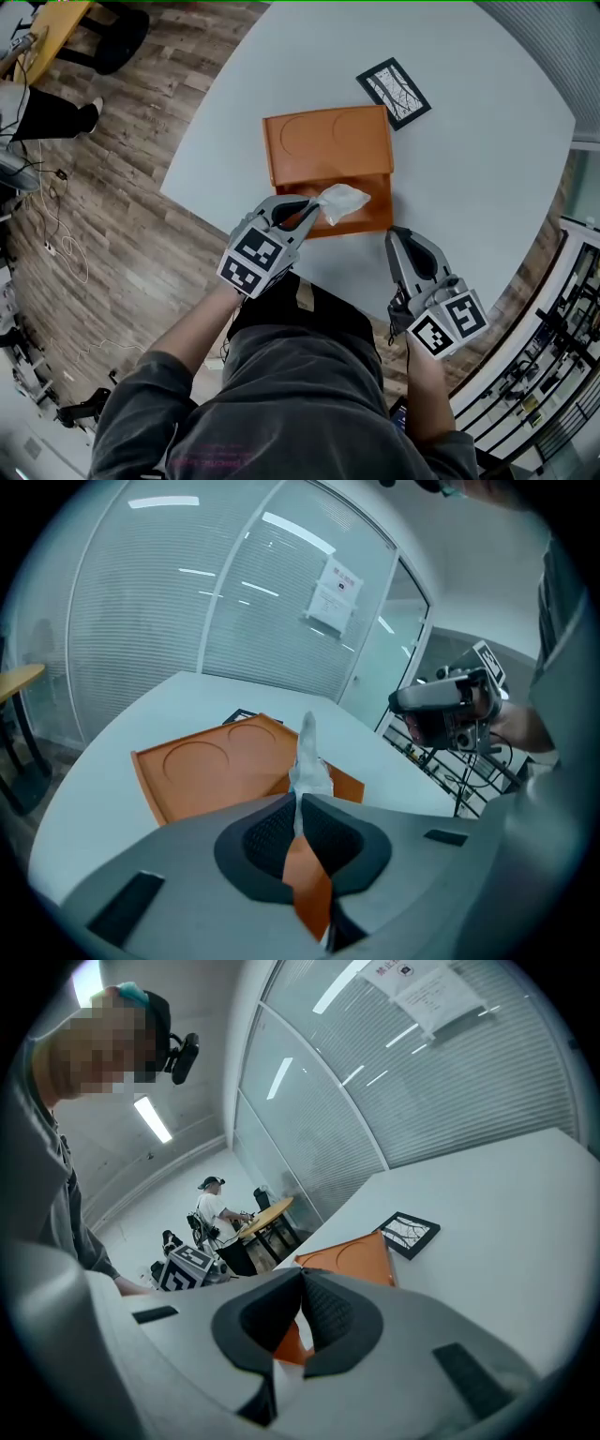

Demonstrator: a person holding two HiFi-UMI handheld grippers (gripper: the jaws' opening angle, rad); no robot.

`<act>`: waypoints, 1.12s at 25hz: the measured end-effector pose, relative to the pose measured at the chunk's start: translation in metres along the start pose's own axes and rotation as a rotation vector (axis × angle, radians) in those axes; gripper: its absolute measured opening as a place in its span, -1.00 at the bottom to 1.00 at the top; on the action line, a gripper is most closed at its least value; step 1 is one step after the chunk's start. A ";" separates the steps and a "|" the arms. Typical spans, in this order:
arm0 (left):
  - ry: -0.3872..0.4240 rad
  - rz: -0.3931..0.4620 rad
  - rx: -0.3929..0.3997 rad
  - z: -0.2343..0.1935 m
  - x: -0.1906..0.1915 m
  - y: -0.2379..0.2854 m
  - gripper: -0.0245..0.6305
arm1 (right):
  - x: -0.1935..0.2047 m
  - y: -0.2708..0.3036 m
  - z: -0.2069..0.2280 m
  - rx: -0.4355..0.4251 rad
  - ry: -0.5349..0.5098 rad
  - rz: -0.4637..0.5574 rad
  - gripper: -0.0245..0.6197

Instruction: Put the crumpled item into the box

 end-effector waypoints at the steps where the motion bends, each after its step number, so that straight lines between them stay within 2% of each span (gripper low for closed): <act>1: 0.030 -0.013 -0.002 0.000 0.000 0.002 -0.82 | 0.001 0.000 0.001 0.003 0.004 0.001 -0.91; 6: 0.158 -0.084 -0.003 0.002 0.002 0.012 -0.81 | 0.004 -0.001 0.003 0.013 0.021 0.004 -0.91; 12: 0.258 -0.159 -0.004 0.004 0.005 0.023 -0.81 | 0.010 -0.002 0.008 0.022 0.038 0.008 -0.91; 20: 0.330 -0.234 0.022 0.008 0.007 0.035 -0.81 | 0.013 -0.005 0.013 0.029 0.051 0.009 -0.91; 28: 0.351 -0.298 0.047 0.011 0.012 0.046 -0.81 | 0.017 -0.009 0.018 0.032 0.059 0.008 -0.91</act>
Point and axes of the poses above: the fingertips, and each gripper's own axes: y forward along the fingers, z to its right, x out of its underside, the point moved 9 cm from there along -y, backward along the fingers, and after that the axes turned 4 degrees about -x, right-handed, at the moved point
